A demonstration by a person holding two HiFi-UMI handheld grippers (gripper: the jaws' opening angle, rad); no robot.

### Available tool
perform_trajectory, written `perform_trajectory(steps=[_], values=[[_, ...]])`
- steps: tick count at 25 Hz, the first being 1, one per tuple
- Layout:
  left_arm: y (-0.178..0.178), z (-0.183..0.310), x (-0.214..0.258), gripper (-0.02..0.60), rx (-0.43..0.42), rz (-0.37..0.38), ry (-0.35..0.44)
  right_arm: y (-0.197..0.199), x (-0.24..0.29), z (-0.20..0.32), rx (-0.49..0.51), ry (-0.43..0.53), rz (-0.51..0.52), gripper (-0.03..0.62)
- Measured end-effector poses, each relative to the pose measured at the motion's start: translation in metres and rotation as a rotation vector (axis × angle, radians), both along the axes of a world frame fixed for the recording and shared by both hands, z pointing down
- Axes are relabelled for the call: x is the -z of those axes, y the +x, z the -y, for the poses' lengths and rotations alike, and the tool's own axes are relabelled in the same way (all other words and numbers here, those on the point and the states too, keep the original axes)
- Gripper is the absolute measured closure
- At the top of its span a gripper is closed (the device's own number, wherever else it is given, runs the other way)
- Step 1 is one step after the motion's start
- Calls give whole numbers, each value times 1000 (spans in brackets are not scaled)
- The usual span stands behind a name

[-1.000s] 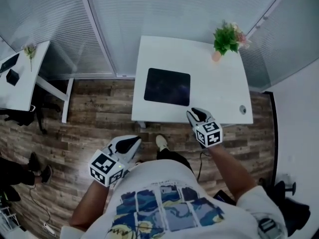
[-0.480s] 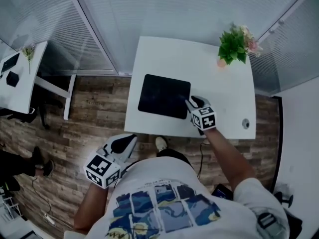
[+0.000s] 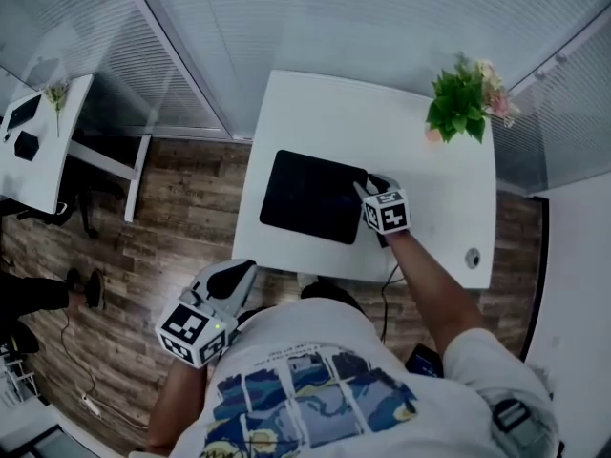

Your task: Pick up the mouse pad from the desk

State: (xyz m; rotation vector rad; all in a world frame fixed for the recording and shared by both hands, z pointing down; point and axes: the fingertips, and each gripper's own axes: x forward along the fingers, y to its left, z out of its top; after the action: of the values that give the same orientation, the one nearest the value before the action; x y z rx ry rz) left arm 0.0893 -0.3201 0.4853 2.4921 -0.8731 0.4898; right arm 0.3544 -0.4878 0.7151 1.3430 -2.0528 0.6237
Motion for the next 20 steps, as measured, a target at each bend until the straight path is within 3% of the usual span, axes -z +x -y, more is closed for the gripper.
perform_trajectory(steps=[12, 20], values=[[-7, 15, -6, 580, 73, 10, -32, 5, -13, 26, 12, -34, -15, 432], [-10, 19, -6, 580, 71, 2, -25, 0, -17, 24, 38, -54, -17, 458]])
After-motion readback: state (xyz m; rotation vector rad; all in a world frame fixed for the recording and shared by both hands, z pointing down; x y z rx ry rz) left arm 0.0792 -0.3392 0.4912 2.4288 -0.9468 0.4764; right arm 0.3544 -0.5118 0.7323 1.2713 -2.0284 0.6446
